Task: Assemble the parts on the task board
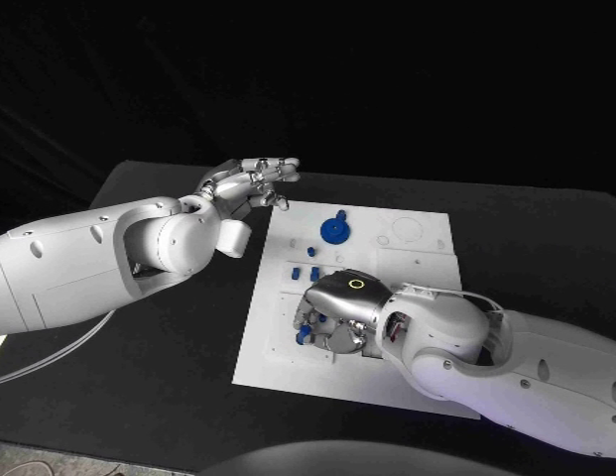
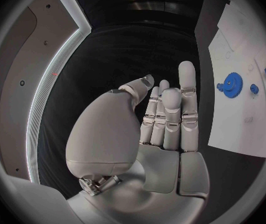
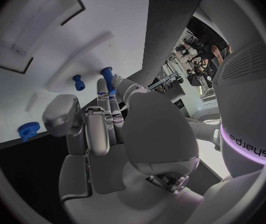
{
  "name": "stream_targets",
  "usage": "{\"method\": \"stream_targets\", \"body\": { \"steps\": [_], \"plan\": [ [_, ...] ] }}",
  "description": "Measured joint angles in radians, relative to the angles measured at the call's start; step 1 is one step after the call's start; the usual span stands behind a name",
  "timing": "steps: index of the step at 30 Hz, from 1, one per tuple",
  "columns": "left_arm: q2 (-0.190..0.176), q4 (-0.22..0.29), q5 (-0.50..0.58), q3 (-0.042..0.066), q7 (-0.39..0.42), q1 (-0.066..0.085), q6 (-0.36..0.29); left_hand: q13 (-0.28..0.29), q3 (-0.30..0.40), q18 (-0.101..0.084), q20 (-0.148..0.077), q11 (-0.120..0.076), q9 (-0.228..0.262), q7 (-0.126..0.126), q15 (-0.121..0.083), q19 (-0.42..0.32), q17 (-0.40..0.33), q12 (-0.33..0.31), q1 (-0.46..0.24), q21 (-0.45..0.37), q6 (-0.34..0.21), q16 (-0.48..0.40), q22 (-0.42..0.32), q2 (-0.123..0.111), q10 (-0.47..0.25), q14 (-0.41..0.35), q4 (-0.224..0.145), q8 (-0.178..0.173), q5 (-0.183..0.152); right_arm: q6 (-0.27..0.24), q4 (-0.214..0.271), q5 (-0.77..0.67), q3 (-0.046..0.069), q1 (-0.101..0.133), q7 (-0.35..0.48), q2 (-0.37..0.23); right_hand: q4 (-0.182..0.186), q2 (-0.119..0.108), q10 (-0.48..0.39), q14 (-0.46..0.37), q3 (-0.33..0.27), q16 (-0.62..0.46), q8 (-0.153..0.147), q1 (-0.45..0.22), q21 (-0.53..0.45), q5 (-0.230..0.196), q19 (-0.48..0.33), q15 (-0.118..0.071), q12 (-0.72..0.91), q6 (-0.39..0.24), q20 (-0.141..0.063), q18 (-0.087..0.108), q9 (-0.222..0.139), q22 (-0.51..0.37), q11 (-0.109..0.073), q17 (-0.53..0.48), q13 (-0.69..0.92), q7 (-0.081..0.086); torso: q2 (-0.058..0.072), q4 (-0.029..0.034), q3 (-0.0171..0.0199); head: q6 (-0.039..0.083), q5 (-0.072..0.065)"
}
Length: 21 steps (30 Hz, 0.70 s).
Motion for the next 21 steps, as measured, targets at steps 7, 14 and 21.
{"method": "stream_targets", "body": {
  "steps": [7, 14, 21],
  "plan": [
    [-0.001, 0.000, 0.000, 0.000, 0.000, 0.000, 0.000, 0.000, 0.000, 0.000, 0.000, 0.000, 0.000, 0.000, 0.000, 0.000, 0.000, 0.000, 0.000, 0.000, 0.000, 0.000, 0.000, 0.000, 0.000, 0.000, 0.000, 0.000, 0.000, 0.006, 0.001, -0.023, -0.003, -0.001, -0.014, 0.008, 0.019, -0.026, -0.098, 0.000, -0.023, -0.012, -0.007, -0.040, -0.013, 0.027, -0.011, 0.015, -0.011, -0.050, 0.011, 0.000, -0.014, -0.024, 0.028, -0.012, -0.009, 0.021, 0.000, 0.0000, -0.0007, 0.000, -0.001],
    [-0.001, 0.000, 0.000, 0.000, -0.001, 0.000, 0.000, 0.000, -0.003, 0.000, 0.000, 0.000, 0.000, 0.000, 0.000, 0.000, -0.001, 0.004, 0.000, 0.000, 0.000, 0.000, 0.000, 0.000, 0.000, 0.000, -0.003, 0.000, 0.000, -0.005, -0.001, -0.034, -0.003, -0.001, -0.020, 0.007, 0.010, -0.028, -0.204, -0.004, -0.063, -0.020, -0.007, -0.042, -0.025, 0.033, -0.016, 0.025, -0.011, -0.084, 0.024, 0.000, -0.019, -0.045, 0.042, -0.028, -0.009, 0.030, 0.000, -0.0001, -0.0002, 0.000, -0.003],
    [-0.001, -0.001, 0.000, 0.000, -0.001, 0.000, 0.000, 0.000, -0.003, 0.000, 0.000, 0.000, 0.000, 0.000, 0.000, 0.000, -0.001, 0.004, 0.000, 0.000, 0.000, 0.000, 0.000, 0.000, 0.000, 0.000, -0.003, 0.000, 0.000, -0.057, 0.014, -0.036, -0.004, -0.001, -0.018, -0.012, 0.020, -0.036, -0.266, 0.000, -0.143, -0.035, -0.007, -0.050, -0.049, 0.033, -0.025, 0.029, -0.010, -0.126, 0.033, 0.015, -0.020, -0.079, 0.048, -0.052, -0.007, 0.023, 0.000, -0.0012, 0.0008, 0.007, -0.008]
  ]
}}
